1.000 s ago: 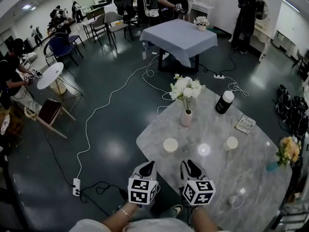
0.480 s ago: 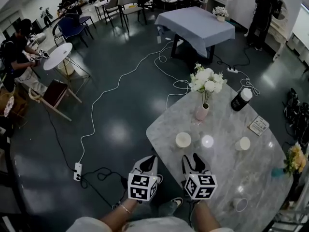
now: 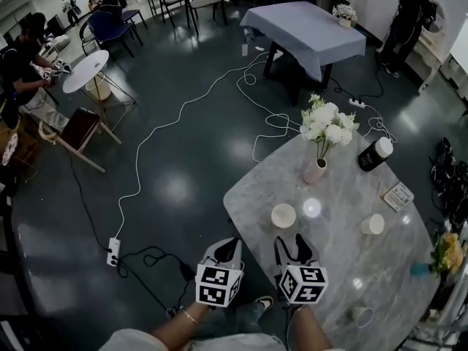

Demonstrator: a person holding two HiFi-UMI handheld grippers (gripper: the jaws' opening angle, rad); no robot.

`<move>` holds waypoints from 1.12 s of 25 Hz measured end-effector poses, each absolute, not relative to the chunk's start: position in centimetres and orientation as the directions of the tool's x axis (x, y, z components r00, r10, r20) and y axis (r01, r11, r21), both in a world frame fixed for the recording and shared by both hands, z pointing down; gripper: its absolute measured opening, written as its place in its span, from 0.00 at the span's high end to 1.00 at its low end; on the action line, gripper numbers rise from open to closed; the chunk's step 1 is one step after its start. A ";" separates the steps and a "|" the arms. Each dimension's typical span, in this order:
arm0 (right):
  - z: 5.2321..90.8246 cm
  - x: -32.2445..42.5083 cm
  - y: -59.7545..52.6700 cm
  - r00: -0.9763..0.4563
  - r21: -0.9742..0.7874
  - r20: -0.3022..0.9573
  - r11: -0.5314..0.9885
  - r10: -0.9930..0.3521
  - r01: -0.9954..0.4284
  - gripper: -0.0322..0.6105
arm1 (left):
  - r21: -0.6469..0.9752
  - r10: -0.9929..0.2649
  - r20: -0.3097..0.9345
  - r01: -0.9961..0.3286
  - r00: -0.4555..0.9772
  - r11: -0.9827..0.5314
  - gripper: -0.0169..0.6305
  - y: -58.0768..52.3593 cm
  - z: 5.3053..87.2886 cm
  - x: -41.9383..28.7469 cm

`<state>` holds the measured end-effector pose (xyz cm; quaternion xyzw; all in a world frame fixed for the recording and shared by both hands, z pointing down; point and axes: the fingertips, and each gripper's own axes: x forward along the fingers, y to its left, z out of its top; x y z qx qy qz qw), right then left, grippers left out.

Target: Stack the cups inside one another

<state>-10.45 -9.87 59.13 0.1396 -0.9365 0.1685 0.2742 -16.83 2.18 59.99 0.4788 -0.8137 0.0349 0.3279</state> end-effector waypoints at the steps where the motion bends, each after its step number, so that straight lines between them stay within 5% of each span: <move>1: 59.5 -10.6 -9.9 -0.806 -0.235 0.566 0.904 -0.170 -0.356 0.63 | 0.260 -0.756 0.570 -0.803 -0.321 0.537 0.98 2.1 60.3 -16.7; 11: 62.1 -12.5 -10.6 -0.761 -0.085 0.613 0.939 -0.214 -0.333 0.60 | 0.278 -0.739 0.605 -0.792 -0.296 0.544 0.98 2.4 62.8 -17.3; 28: 64.1 -14.6 -11.3 -0.762 -0.105 0.607 0.926 -0.228 -0.361 0.58 | 0.278 -0.732 0.625 -0.798 -0.271 0.534 0.98 2.1 64.1 -19.1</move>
